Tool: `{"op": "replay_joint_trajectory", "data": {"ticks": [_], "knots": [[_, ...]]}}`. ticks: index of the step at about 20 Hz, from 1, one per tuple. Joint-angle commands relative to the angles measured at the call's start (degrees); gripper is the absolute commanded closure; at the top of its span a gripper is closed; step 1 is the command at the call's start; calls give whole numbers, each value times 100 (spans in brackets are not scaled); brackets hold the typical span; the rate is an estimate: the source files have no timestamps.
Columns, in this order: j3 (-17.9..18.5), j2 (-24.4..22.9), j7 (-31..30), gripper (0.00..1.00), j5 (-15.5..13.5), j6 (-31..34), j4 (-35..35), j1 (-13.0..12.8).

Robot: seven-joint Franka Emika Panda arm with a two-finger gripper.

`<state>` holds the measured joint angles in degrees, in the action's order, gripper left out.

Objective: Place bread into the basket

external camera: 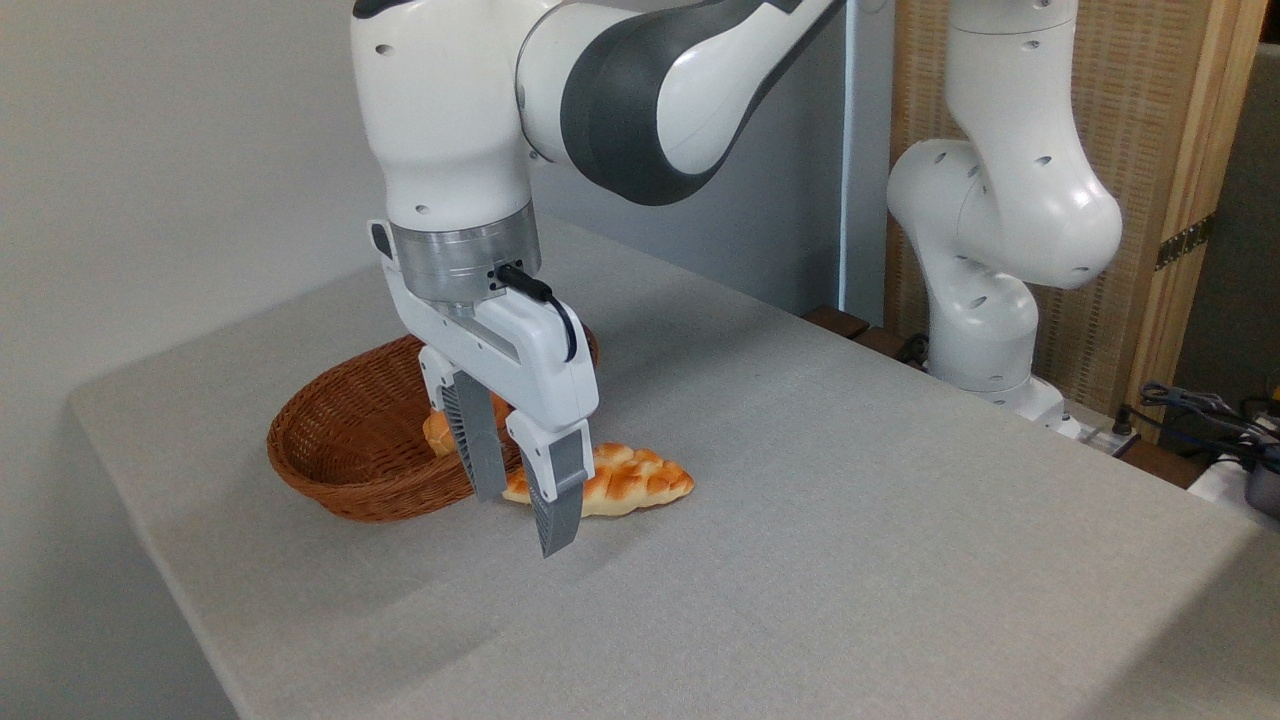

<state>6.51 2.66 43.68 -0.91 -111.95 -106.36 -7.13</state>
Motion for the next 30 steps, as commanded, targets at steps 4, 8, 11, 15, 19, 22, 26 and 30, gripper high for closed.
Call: {"op": "replay_joint_trajectory", "data": {"ticks": [4, 8, 11, 15, 19, 22, 26, 30], "knots": [[53, -90, 36, 0, 3, 95, 2, -34], [53, -90, 36, 0, 3, 95, 2, -34], [53, -90, 36, 0, 3, 95, 10, -34], [53, -99, 27, 0, 3, 104, 2, -43], [53, -107, 36, 0, 3, 200, 2, -34], [44, -107, 45, 0, 12, 218, -7, -43], [9, -134, 88, 0, 3, 296, -130, -52], [-9, -274, 176, 0, 3, 306, -454, -69]]}}
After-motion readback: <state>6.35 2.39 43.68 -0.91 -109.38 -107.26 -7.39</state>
